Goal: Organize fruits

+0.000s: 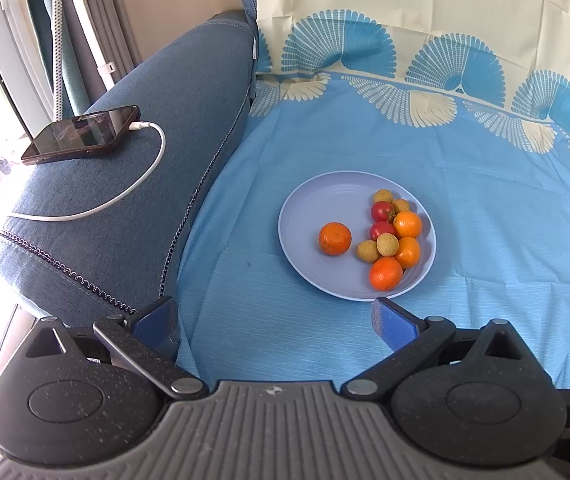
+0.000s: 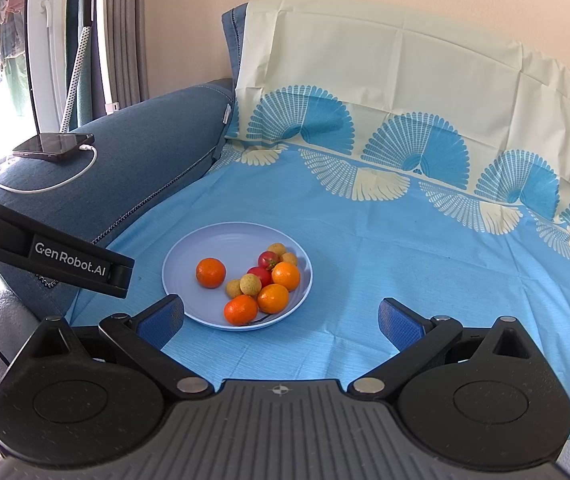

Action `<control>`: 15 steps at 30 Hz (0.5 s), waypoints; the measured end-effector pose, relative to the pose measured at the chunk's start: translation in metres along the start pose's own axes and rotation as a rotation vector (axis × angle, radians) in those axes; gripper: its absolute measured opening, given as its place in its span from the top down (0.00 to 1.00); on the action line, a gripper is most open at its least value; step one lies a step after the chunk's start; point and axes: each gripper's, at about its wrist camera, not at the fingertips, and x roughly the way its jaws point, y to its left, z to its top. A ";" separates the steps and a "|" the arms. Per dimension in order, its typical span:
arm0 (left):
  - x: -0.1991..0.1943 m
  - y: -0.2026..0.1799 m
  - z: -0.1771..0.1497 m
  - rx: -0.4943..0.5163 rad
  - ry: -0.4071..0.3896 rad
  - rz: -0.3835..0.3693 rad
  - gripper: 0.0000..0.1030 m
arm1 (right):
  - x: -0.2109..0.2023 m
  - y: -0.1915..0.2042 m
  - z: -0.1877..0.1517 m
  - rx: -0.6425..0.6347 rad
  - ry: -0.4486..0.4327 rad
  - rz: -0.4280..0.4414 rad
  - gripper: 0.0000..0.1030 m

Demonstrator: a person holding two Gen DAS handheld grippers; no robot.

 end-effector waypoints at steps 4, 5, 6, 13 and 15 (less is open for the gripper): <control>0.000 0.000 -0.001 0.000 0.001 0.000 0.00 | 0.000 0.000 0.000 -0.001 0.000 0.001 0.01; 0.000 0.000 0.000 0.000 0.000 0.000 0.00 | 0.000 -0.001 0.000 -0.001 0.000 0.001 0.01; 0.000 0.000 0.000 0.000 0.001 0.000 0.00 | 0.000 0.000 0.000 -0.001 0.001 0.000 0.01; 0.000 -0.001 0.000 0.000 0.003 0.000 0.00 | 0.000 0.000 0.000 -0.001 0.000 0.000 0.01; 0.001 -0.001 -0.001 0.001 0.004 0.001 0.00 | 0.000 0.000 0.000 -0.001 0.001 0.000 0.01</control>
